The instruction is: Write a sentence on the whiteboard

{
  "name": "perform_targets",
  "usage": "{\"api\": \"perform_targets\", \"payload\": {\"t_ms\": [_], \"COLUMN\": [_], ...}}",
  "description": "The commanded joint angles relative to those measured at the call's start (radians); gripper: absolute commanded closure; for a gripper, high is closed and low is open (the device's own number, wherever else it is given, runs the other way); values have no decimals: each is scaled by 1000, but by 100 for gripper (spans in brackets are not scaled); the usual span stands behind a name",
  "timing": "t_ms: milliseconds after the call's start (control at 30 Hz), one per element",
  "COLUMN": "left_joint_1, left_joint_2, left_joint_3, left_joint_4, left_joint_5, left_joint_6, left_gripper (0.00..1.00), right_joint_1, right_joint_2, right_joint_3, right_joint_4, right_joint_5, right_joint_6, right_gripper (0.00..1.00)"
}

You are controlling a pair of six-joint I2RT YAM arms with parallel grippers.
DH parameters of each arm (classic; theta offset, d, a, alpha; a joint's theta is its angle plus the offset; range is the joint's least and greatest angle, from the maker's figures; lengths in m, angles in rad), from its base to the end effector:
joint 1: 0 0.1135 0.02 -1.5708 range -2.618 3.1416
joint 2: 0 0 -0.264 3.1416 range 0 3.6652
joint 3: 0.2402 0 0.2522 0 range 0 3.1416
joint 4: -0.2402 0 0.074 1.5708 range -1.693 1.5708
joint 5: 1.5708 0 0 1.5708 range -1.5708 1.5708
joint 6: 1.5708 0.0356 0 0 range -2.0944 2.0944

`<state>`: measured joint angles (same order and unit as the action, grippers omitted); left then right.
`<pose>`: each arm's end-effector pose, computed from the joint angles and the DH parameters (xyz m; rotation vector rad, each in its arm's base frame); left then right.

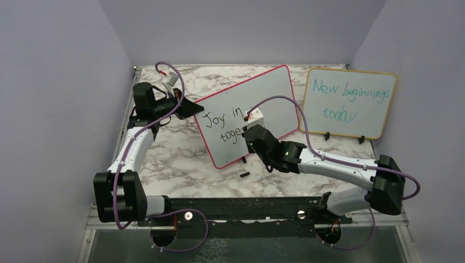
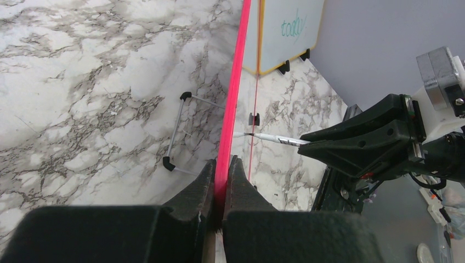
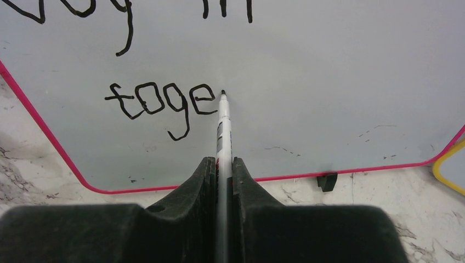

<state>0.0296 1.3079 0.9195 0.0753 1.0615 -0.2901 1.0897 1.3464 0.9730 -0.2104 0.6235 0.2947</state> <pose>0.2885 -0.0226 0.3031 0.4524 1.8198 -1.1666 0.1559 0.2537 0.2807 -0.4569 1.9883 0.1914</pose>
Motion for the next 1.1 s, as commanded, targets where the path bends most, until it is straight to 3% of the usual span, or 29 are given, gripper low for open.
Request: {"api": "perform_targets", "payload": {"t_ms": [0,1067], "left_joint_1": [-10,-10], "left_joint_2": [24,24], "left_joint_3": [-19,-19], "left_joint_4": [-74,-74], "left_joint_5": [-118,-120], "left_joint_6": [109,109], "left_gripper": [100,100], "right_joint_1": [-8,-45], "right_joint_2": [16,-57], "right_joint_3": [11,-23], "right_joint_4": [31,-6], "right_joint_5": [-2,19], "right_joint_6": [-5,1], "right_gripper": [100,100]}}
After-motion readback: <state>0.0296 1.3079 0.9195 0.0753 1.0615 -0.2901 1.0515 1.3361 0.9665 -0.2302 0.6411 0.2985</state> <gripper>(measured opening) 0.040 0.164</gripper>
